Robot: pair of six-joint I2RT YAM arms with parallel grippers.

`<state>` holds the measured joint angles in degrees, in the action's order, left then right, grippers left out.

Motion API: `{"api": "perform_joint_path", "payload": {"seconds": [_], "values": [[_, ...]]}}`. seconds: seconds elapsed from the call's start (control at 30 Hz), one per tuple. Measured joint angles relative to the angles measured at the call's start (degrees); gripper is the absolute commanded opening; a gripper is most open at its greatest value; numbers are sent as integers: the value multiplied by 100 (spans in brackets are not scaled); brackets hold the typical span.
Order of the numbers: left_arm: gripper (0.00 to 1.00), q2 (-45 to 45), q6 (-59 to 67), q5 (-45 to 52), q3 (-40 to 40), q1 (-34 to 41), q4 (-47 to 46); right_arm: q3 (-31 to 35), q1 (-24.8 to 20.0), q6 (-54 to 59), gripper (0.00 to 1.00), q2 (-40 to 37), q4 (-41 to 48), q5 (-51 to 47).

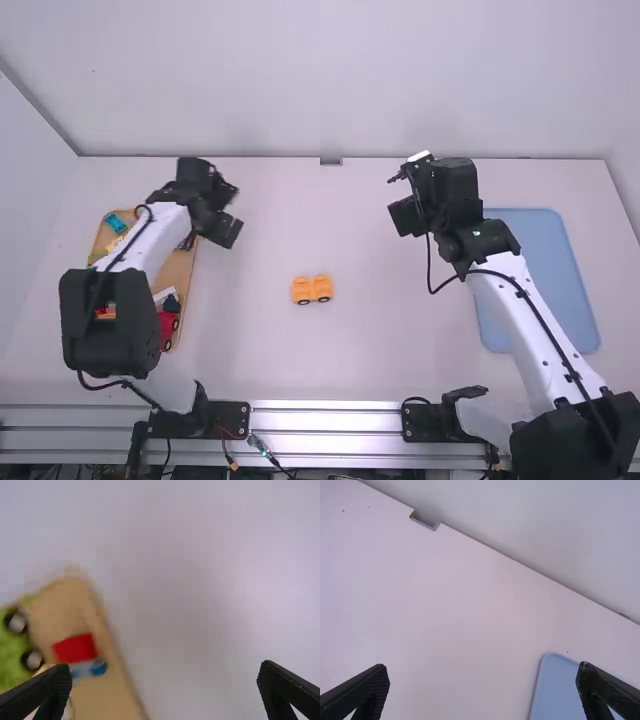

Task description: Assemble lego blocks to make yellow taxi

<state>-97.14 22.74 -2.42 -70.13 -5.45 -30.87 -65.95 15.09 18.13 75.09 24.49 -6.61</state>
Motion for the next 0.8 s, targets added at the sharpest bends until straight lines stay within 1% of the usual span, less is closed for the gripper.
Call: {"api": "perform_joint_path", "payload": {"seconds": [0.03, 0.07, 0.1, 0.17, 0.23, 0.27, 0.3, 0.43, 0.47, 0.5, 0.53, 0.6, 0.63, 0.67, 0.7, 0.73, 0.8], "values": [[99, -2, -188, 7, 0, -293, -7, 0, 0, 2, 99, 0, -26, 0], [99, -2, -234, 28, 0, -396, -13, 0, 0, 2, 99, 0, -42, 0], [99, -2, -358, 87, -2, -721, -94, 0, 0, 2, 99, 0, -87, 2], [99, -2, -455, 225, -50, -1132, -297, 0, 0, 2, 99, 0, -146, 7], [99, -39, -496, 393, -297, -1648, -693, 0, 0, 2, 99, 0, -197, 26], [99, -61, -492, 428, -378, -1740, -789, 0, 0, 2, 99, 0, -214, 31], [99, -153, -426, 520, -651, -1996, -1064, 0, 0, 2, 99, 0, -243, 44], [99, -684, -26, 699, -1650, -2717, -1681, 0, 0, 4, 99, 0, -291, 48], [99, -1001, 319, 739, -2116, -2979, -2009, 0, 0, 4, 99, 0, -293, 52], [99, -1032, 358, 737, -2159, -3003, -2050, 0, 0, 2, 99, 0, -291, 55], [100, -1351, 828, 754, -2559, -3226, -2376, 0, 0, 2, 99, 0, -293, 55], [95, -1790, 1596, 745, -2988, -3390, -2546, 0, 0, 2, 99, 0, -332, 66], [95, -1858, 1720, 732, -3049, -3403, -2544, 0, 0, 4, 99, 0, -341, 70], [93, -2087, 2109, 684, -3235, -3414, -2500, 0, 0, 2, 99, 0, -367, 68], [88, -2277, 2430, 649, -3373, -3412, -2428, 0, 0, 2, 99, 0, -382, 72], [86, -2424, 2702, 621, -3473, -3394, -2369, 0, 0, 0, 99, 0, -400, 72], [87, -2719, 3281, 531, -3613, -3348, -2214, 0, 0, 2, 99, 0, -422, 70]]}}
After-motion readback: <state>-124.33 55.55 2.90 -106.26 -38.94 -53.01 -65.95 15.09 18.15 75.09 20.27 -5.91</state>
